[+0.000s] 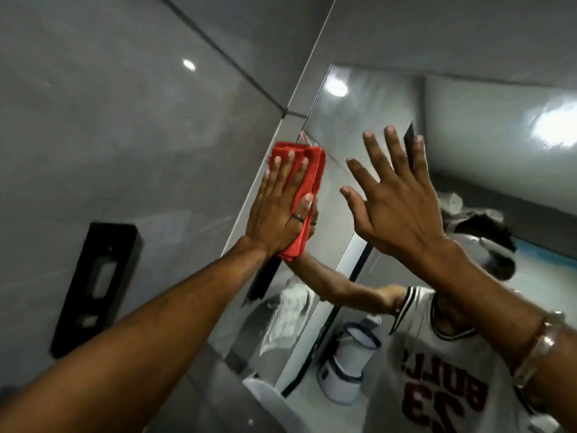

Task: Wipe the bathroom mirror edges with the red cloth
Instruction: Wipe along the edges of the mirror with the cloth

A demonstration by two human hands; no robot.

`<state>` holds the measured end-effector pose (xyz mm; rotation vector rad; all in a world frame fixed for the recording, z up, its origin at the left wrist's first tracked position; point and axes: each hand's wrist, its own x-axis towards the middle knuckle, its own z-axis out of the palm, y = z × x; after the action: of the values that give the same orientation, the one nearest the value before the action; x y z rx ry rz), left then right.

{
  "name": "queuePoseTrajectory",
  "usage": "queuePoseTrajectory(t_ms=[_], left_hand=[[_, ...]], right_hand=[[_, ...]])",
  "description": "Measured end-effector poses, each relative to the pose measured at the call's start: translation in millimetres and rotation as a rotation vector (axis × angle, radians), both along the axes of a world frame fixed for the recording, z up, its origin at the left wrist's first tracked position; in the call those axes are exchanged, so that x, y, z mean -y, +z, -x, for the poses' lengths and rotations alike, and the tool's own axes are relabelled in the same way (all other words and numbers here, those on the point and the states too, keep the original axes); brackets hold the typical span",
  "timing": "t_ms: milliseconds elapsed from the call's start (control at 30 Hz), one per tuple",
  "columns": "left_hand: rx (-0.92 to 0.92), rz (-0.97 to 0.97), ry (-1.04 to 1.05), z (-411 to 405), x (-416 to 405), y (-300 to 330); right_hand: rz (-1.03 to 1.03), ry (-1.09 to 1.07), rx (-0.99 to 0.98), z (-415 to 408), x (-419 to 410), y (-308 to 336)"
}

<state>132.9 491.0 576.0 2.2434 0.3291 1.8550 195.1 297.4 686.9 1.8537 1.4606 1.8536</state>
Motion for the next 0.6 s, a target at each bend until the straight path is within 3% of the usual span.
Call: queuePoseTrajectory(t_ms=[300, 600], left_hand=[[-0.042, 0.083, 0.002, 3.4, 12.1, -97.7], [-0.011, 0.256, 0.028, -7.0, 19.4, -239.1]], right_hand=[[0.146, 0.021, -0.262, 37.2, 20.0, -131.6], [0.23, 0.114, -0.358, 53.5, 36.1, -218.1]])
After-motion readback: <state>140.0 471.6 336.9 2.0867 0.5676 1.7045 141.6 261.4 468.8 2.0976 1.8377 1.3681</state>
